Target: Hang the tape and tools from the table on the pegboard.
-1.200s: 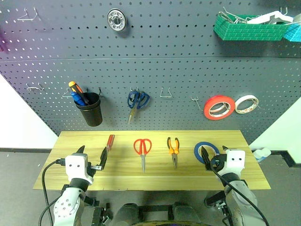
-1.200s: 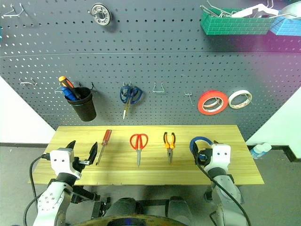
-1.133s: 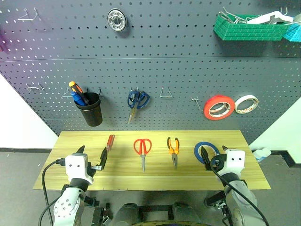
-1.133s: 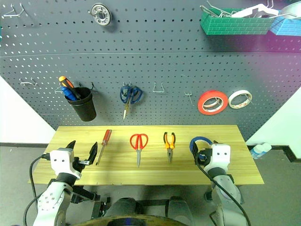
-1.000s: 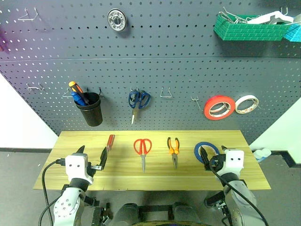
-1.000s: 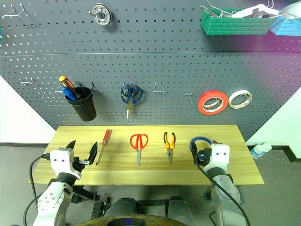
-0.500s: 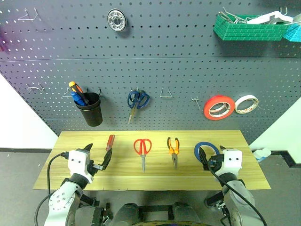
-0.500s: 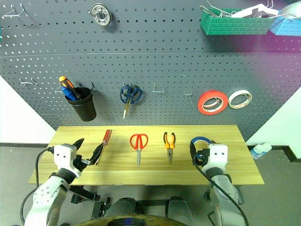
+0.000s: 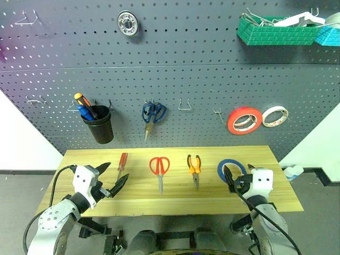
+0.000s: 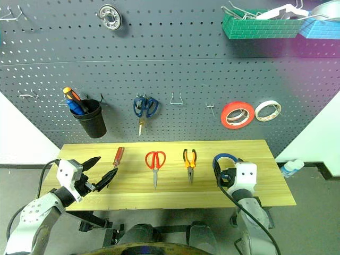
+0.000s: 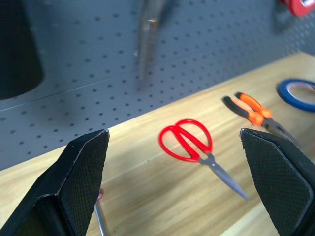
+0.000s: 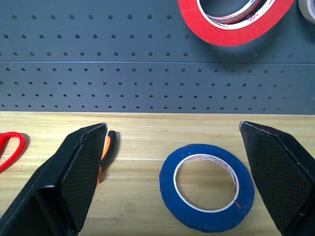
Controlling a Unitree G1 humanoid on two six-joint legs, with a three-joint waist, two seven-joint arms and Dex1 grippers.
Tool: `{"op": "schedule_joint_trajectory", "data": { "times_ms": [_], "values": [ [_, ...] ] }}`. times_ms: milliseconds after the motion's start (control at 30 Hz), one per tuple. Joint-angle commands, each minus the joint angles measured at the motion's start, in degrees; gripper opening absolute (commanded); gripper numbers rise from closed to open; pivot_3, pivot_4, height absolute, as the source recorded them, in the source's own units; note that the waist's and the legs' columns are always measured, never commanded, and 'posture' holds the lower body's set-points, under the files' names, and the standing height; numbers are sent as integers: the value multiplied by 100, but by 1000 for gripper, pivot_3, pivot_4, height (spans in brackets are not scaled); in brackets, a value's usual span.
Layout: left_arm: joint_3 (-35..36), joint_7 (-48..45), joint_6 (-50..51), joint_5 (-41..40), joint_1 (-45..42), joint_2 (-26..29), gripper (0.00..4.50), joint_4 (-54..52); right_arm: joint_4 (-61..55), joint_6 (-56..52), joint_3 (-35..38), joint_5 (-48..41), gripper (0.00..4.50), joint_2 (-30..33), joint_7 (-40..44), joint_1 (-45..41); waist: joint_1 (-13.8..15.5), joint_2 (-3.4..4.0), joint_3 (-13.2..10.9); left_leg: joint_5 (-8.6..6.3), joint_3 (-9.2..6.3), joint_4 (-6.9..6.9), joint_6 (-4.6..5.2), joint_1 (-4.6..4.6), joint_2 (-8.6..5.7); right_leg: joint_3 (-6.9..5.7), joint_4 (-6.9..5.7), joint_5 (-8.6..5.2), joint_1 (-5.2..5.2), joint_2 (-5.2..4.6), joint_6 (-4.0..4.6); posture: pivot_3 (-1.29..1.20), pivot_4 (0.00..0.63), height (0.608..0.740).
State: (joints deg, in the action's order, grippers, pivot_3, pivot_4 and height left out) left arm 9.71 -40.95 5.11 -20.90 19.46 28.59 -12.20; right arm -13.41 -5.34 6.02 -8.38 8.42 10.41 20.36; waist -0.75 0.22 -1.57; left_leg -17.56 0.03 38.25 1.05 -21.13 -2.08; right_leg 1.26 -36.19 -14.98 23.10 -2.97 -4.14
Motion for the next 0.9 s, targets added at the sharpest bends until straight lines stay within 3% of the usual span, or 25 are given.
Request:
{"op": "schedule_joint_trajectory", "data": {
  "times_ms": [33, 333, 400, 600, 767, 900],
  "values": [
    [11, -437, 139, -154, -145, 360, 4477, -188, -289, 61, -10, -12, 4500, -30, -17, -13, -7, 1, 0, 0, 0, 0, 0, 1, 0, 0, -1, 0, 0, 0, 0, -32, 0, 736],
    [295, -1530, 622, -900, -564, 964, 4477, 101, -371, 23, -49, -4, 4500, -21, 4, 28, -12, 4, 1, 0, 0, -1, 0, 1, 0, 0, -1, 0, 2, -1, 1, -38, 0, 736],
    [421, -1944, 1148, -1484, -612, 1162, 4477, 69, -395, 7, -60, -34, 4500, -7, 47, 43, -19, 2, 1, 0, 0, -1, 0, 0, 0, 0, -1, 0, 2, -1, 1, -39, 0, 736],
    [373, -2436, 1291, -1648, -1074, 1249, 4477, 544, -625, -68, -242, 157, 4500, 9, -1, 116, -16, 9, 1, 1, 0, 0, -2, 2, 0, 0, -3, 2, 2, -2, 5, -42, 0, 736],
    [69, -2456, 1054, -1313, -1486, 1022, 4477, 806, -754, -185, -391, 187, 4500, 76, 94, 159, -12, 2, 5, 2, 0, 0, -3, 6, -1, 0, -4, 2, 0, -1, 4, -46, 0, 736],
    [-54, -2479, 881, -1105, -1571, 926, 4477, 874, 749, -376, -188, 100, 4500, 696, 649, -1128, -140, -7, -2, 3, 8, 1, -5, 15, -1, 11, -3, 12, -6, 2, 14, -57, 0, 736]
  ]
}}
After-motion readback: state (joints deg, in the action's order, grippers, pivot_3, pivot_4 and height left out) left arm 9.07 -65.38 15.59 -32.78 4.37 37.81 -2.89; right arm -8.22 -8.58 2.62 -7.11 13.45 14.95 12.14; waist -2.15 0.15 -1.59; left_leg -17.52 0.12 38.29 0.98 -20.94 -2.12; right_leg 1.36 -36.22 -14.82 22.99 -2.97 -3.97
